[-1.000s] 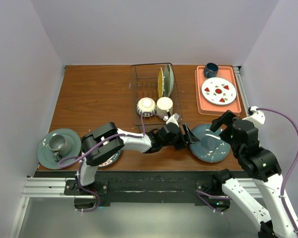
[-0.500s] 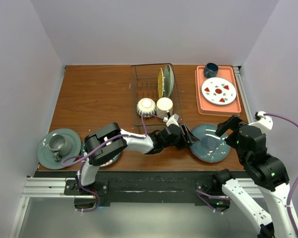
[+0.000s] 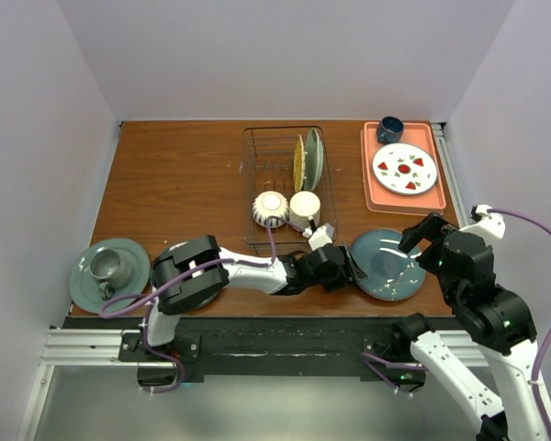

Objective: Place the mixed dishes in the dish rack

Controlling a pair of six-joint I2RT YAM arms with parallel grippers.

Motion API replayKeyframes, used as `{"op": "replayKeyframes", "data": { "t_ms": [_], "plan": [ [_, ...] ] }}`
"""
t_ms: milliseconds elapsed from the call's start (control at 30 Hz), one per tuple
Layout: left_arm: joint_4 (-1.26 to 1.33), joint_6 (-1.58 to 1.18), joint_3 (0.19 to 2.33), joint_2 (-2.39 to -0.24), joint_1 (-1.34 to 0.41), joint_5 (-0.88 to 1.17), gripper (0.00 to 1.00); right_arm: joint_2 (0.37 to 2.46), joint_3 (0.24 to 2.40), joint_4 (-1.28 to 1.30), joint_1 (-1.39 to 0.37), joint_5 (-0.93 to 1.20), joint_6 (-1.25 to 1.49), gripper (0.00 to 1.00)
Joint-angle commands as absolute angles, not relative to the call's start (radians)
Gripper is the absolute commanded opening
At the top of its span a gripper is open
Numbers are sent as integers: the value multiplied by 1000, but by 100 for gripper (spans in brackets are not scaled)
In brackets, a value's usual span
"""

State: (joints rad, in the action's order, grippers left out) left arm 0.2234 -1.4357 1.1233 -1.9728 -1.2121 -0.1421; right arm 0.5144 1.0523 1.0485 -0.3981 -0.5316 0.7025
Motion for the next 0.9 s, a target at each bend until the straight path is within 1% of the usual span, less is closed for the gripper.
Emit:
{"op": "replayKeyframes", "data": {
  "t_ms": [0, 67, 233, 400, 867],
  "plan": [
    [69, -1356, 1201, -1962, -1236, -227, 66, 503, 1063, 1058, -396, -532, 692, 97],
    [39, -1344, 1209, -1954, -1235, -254, 67, 497, 1058, 1058, -396, -532, 693, 97],
    [72, -1304, 1147, -1911, -1198, -264, 68, 492, 1046, 1057, -396, -531, 695, 97],
    [115, -1276, 1094, -1884, -1135, -229, 68, 503, 1040, 1045, -396, -523, 696, 97],
    [158, -1149, 1123, -1891, -1016, -124, 66, 508, 1040, 1049, -396, -525, 707, 96]
  ]
}}
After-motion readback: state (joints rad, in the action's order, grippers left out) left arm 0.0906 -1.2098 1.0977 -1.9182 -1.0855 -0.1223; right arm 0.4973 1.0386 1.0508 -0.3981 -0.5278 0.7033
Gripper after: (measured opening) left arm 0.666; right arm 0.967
